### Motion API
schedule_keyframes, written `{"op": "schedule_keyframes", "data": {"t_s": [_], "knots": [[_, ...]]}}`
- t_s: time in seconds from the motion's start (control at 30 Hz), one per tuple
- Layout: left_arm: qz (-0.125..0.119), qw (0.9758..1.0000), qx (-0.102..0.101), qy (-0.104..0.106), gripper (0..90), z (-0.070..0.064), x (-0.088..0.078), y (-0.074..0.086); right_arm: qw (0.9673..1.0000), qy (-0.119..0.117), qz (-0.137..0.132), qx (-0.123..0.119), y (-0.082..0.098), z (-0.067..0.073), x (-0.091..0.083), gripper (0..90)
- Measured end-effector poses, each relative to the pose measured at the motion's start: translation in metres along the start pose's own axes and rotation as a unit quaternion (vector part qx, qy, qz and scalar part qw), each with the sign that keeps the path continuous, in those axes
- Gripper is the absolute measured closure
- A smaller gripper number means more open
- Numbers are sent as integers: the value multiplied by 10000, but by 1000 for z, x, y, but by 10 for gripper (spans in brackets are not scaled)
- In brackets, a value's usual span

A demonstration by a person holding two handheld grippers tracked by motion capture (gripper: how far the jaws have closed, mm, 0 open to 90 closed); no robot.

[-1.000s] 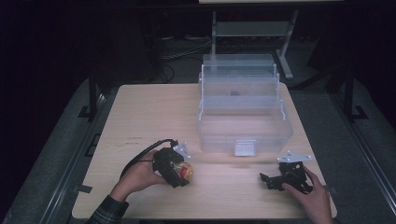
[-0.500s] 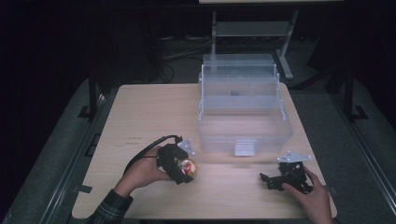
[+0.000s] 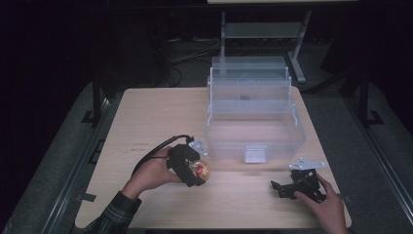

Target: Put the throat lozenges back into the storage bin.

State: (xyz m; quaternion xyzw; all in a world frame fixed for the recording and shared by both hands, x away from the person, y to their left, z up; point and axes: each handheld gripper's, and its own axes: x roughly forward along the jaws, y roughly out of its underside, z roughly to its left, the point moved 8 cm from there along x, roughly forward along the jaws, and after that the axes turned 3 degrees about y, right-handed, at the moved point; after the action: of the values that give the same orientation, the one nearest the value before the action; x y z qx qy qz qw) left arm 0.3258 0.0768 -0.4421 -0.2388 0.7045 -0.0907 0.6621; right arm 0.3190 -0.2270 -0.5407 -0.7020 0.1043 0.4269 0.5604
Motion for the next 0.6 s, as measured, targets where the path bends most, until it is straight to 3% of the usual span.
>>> {"op": "schedule_keyframes", "data": {"t_s": [0.6], "knots": [[-77, 9999, 76, 48, 196, 6, -9, -19, 10000, 0, -2, -3, 0, 0, 0, 0]]}}
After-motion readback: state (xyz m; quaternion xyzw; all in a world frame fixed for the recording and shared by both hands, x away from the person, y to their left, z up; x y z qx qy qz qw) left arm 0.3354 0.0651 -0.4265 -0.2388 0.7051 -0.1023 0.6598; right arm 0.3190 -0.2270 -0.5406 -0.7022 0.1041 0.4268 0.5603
